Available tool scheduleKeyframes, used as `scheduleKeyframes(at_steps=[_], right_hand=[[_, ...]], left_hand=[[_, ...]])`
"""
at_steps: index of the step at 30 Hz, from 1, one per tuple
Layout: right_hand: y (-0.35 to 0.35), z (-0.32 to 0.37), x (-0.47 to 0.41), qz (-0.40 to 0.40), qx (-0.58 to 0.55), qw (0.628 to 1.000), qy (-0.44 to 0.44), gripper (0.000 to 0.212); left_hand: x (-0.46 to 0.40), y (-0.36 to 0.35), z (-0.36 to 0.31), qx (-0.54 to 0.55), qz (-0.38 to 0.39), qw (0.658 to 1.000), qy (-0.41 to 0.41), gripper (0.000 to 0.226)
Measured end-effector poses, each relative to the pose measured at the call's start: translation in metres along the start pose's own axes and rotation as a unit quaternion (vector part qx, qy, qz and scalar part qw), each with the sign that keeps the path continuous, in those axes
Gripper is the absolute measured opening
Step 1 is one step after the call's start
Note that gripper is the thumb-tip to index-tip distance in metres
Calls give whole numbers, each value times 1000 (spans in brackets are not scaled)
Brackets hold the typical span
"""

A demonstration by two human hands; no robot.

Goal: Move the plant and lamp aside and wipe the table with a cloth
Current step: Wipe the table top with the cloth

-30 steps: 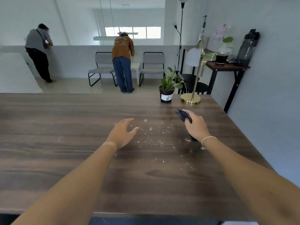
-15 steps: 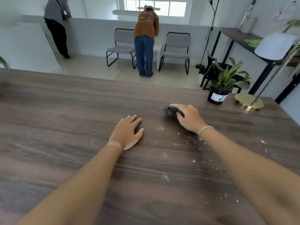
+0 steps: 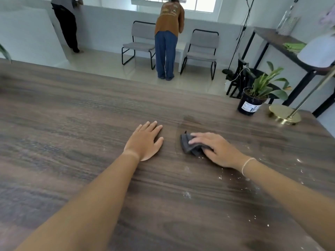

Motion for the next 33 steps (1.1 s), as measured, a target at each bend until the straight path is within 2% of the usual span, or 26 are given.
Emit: scheduleKeyframes(at_steps=[3,5,9,11,13,15,17,19,22,25,27,30,31,33], right_hand=[[5,-20,-38,-44,-14,995,-89,43],[-5,-4,-43,-39,-24,995,-92,43],[-27,44,29,42,-24,999,21,42],[-17,34,58,52,-32,997,42,43],[4,-2,51,16,-27,1000,3,43],[21,-51,17,-35,-18,993,-110,46],[19,-64,-15,-68,-13,981,-179,46],[0,-24,-26,-58,-15,988,-145,45],[-39,61,27,19,-4,1000,14,46],[-38,72,91,68,-23,994,81,47],[-16,37,90,45,-20,997,54,47],[11,-27,43,-30,-15,995,-99,48],[12,-31,30,-52,-12,990,-131,46],[-2,-4,21,-53,-18,990,-129,45]], left_hand=[[0,1,-1,-5,4,1000,1,53],[1,1,-2,-6,11,1000,0,52],[4,0,-3,-12,23,1000,-8,51],[7,-2,-4,-18,33,999,-12,52],[13,-3,-6,-28,39,999,-13,52],[18,-4,-7,-32,44,998,-13,53],[23,-3,-10,-38,46,998,-11,53],[29,-3,-13,-38,50,998,-11,54],[39,-3,-16,-47,54,997,-16,54],[51,-1,-20,-43,56,997,-6,54],[60,-1,-24,-43,53,998,4,53],[79,-1,-32,-44,52,997,24,53],[85,-1,-35,-47,49,997,30,53],[97,-2,-40,-50,52,997,37,53]])
Point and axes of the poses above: each hand's wrist, its own x-axis away from the middle knuckle, its own y-axis out of the back of the hand, z = x × y, the point moved 10 cm from there along -x, towards the middle knuckle, and after that the axes turned 15 degrees about -y, right-handed, at the moved point
